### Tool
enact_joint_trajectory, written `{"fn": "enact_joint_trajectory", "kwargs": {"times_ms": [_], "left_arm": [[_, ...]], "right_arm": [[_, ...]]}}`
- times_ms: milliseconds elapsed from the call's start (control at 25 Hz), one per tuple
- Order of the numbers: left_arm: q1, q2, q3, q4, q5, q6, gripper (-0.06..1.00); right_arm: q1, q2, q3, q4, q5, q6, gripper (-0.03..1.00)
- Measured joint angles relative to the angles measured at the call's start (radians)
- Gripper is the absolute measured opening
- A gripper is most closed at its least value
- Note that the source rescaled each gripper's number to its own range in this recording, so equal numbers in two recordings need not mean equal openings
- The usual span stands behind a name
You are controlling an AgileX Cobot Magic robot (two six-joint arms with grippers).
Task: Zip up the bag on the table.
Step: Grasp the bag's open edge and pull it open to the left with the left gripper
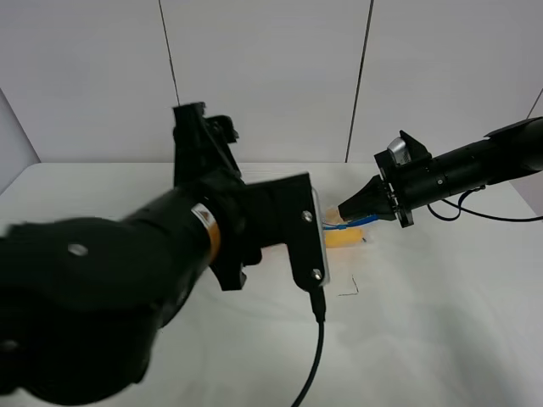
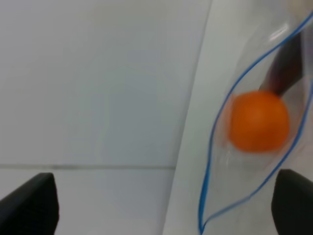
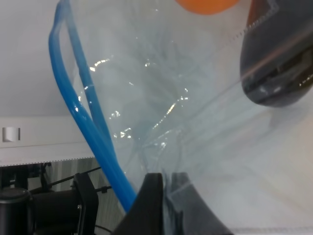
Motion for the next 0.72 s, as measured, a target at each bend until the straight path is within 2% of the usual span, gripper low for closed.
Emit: {"fn": "enact_joint_trajectory", "kwargs": {"times_ms": [120, 280, 480, 720], "left_arm": [[-0.031, 0.081, 0.0, 0.093, -0.008, -0.1, 0.9], [-0.041, 0.173, -0.002, 0.199, -0.082, -0.201, 0.9], [-0.042, 0.279, -0.074, 0.218, -0.109, -0.284, 0.9], [-0.032, 0.403, -0.208, 0.224, -0.124, -0.294, 0.89]], "right_arm": [[0.0, 0.0, 0.0, 0.003, 0.0, 0.0, 0.0], [0.0, 0.0, 0.0, 0.004, 0.0, 0.002, 0.0], [0.0, 0.0, 0.0, 0.005, 0.0, 0.004, 0.0], [0.0, 0.0, 0.0, 0.005, 0.0, 0.018, 0.0]]}}
